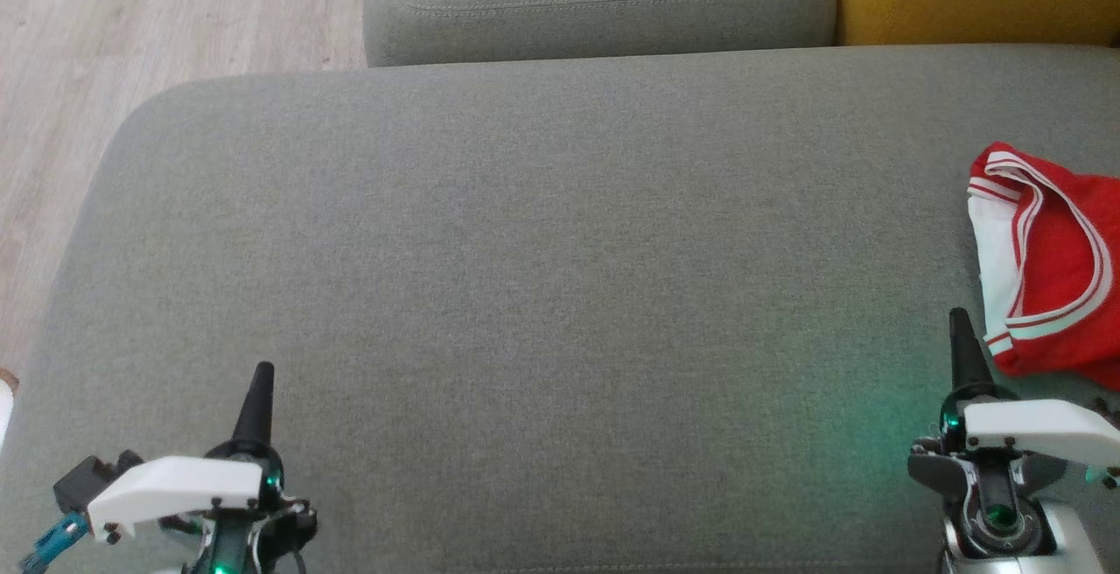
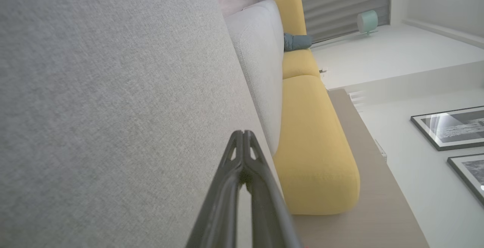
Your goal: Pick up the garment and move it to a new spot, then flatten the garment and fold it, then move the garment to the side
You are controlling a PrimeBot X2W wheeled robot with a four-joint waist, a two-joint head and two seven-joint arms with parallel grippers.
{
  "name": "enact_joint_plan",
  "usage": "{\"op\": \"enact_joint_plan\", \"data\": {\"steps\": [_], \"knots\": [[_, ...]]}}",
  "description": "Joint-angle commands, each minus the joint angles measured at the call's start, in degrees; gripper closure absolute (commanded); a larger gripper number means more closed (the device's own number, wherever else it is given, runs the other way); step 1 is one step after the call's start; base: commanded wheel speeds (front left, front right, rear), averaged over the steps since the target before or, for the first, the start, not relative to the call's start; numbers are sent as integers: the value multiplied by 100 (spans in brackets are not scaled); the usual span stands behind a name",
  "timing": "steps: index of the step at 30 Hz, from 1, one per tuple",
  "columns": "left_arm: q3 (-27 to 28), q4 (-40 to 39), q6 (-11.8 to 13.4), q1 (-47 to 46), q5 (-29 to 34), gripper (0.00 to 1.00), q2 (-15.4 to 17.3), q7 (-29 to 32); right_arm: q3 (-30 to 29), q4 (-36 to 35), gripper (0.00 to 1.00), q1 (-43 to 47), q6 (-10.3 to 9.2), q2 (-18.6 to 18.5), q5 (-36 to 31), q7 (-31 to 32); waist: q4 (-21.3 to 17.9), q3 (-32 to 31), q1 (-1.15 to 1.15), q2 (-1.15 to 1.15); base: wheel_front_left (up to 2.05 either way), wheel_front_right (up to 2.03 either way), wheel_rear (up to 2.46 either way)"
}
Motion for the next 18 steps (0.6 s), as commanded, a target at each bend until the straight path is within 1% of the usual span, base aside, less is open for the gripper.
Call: {"op": "enact_joint_plan", "data": {"steps": [1,18], "knots": [[206,-233,-84,-337,-161,100,84,41,52,-262,100,-77,30,-27,185,72,-1,-4,0,0,0,0,0],[400,-382,-279,-422,-1295,100,99,338,-89,-632,100,28,35,-30,1365,370,-10,-52,0,0,0,0,0]]}}
